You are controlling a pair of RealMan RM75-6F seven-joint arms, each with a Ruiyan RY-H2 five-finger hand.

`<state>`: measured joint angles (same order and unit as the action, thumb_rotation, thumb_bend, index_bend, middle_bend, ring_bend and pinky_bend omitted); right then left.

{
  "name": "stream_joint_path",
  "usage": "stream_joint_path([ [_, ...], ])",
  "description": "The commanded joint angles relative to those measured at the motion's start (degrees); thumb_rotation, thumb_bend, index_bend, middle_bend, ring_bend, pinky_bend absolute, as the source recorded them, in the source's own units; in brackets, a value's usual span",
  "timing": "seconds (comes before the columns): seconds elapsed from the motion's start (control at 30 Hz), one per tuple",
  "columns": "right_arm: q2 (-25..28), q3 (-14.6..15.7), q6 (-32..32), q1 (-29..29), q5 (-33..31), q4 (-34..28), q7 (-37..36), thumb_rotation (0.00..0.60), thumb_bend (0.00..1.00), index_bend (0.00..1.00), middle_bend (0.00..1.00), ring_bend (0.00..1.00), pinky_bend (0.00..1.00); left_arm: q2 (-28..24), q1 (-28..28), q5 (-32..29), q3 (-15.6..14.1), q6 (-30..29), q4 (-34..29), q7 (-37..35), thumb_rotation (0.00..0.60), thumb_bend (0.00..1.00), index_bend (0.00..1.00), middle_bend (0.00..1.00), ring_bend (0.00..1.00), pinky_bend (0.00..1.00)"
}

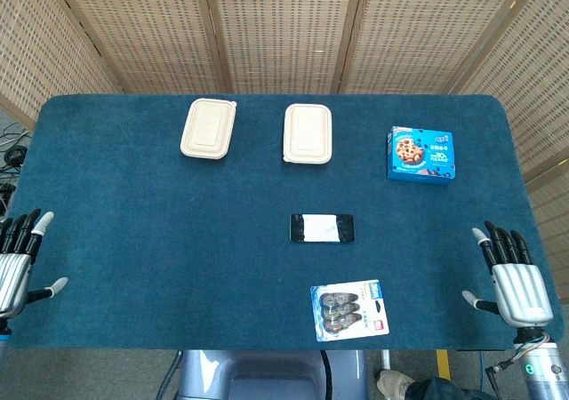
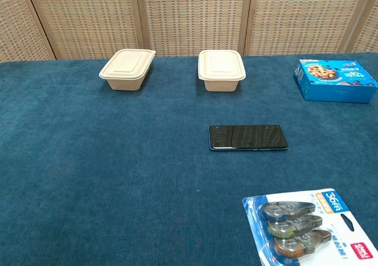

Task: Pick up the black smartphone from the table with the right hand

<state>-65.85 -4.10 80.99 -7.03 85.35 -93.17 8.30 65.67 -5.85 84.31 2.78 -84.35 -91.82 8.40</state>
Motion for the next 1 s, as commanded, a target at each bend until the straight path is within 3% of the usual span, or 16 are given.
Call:
stream_joint_path([
  [0.03,-0.7,-2.0,-4.4,-4.5,0.4,-0.7,1.1,0.6,0.0,0.0,0.0,0.0,0.0,0.4,-0.3,-0.5,0.1,0.7,0.1,0.5,0.6,0.0,0.0,0.0,0.0,0.0],
  [0.3,-2.6,-7.4,-17.6,-15.8,-4.5,-3.7,4.8,0.6,0.0,0.01,0.0,0.0,0.0,0.9,-1.3,-2.8,1.2,2.6,0.8,0.5,0.6,0.0,0.0,0.0,0.0,0.0],
  [0.43,-5.6,-10.7,-25.8,-22.3,-13.4,-5.6,8.8,0.6,0.0,0.09,0.0,0.0,0.0,1.5,-1.7,-3.6,1.8,2.4,1.9,2.2,0.6,0.0,0.0,0.0,0.0,0.0],
  [0.57,-10.3,-12.6,-30.0,-28.2,-22.3,-4.2,15.4,0.6,0.0,0.18,0.0,0.0,0.0,2.2,-1.7,-4.1,2.3,2.0,2.0,2.8,0.6,0.0,0.0,0.0,0.0,0.0],
  [0.77,-18.2,-13.5,-31.1,-37.2,-38.4,1.0,26.1,0.6,0.0,0.19,0.0,0.0,0.0,2.2,-2.2,-4.6,2.3,2.9,2.0,2.6,0.6,0.0,0.0,0.0,0.0,0.0],
  [1.0,-26.2,-12.1,-29.6,-44.0,-48.6,7.6,33.2,0.6,0.0,0.2,0.0,0.0,0.0,2.0,-2.5,-5.3,2.6,3.5,2.2,1.7,0.6,0.0,0.0,0.0,0.0,0.0],
])
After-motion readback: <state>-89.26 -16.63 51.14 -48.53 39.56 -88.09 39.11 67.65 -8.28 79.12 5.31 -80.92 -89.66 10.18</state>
